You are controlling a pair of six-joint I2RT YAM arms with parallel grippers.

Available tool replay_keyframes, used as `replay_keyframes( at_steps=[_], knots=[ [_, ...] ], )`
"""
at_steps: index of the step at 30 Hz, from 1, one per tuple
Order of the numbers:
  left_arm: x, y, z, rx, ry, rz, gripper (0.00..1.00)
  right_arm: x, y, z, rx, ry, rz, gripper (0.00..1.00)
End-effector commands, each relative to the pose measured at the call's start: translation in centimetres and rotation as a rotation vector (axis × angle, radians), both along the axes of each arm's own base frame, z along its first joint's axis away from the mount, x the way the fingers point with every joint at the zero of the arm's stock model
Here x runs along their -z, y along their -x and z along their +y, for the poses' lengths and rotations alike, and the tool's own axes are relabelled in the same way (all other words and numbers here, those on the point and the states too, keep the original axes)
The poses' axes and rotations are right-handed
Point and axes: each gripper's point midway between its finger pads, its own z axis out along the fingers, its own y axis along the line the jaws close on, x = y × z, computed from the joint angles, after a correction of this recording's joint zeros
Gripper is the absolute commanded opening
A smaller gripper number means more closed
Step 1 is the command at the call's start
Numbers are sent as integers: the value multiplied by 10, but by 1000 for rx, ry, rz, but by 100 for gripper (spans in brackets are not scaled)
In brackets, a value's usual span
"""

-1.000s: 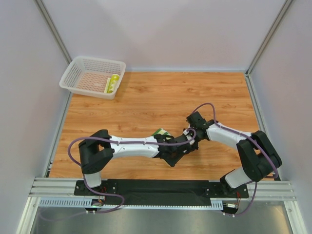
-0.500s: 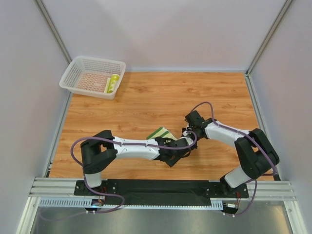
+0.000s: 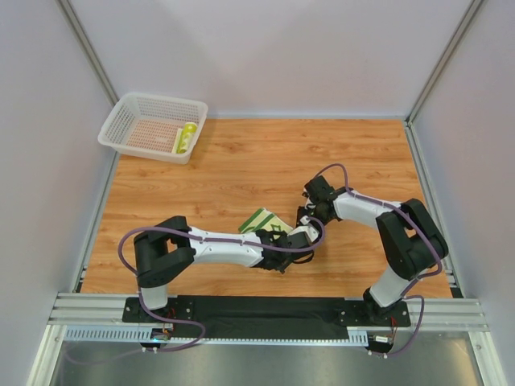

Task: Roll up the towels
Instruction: Roll the towel

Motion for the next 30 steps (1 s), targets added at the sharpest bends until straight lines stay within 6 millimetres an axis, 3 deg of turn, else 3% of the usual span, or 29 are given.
replay_keyframes(
  at_steps=[1,7,15,21,30],
  knots=[
    [70,22,79,-23,-314,119,9,2,-13,-2,-22,8,-30,26],
    [58,32,67,-12,-269,195,4,1,-22,-18,1,37,-26,36],
    [7,46,9,-19,57,398,0,-12,-50,-54,68,117,-66,42],
    [-17,46,-18,-70,241,550,0,-29,-60,-78,127,166,-107,50],
    [-58,33,-21,-215,594,739,0,-53,-53,-83,158,139,-172,53]
  ],
)
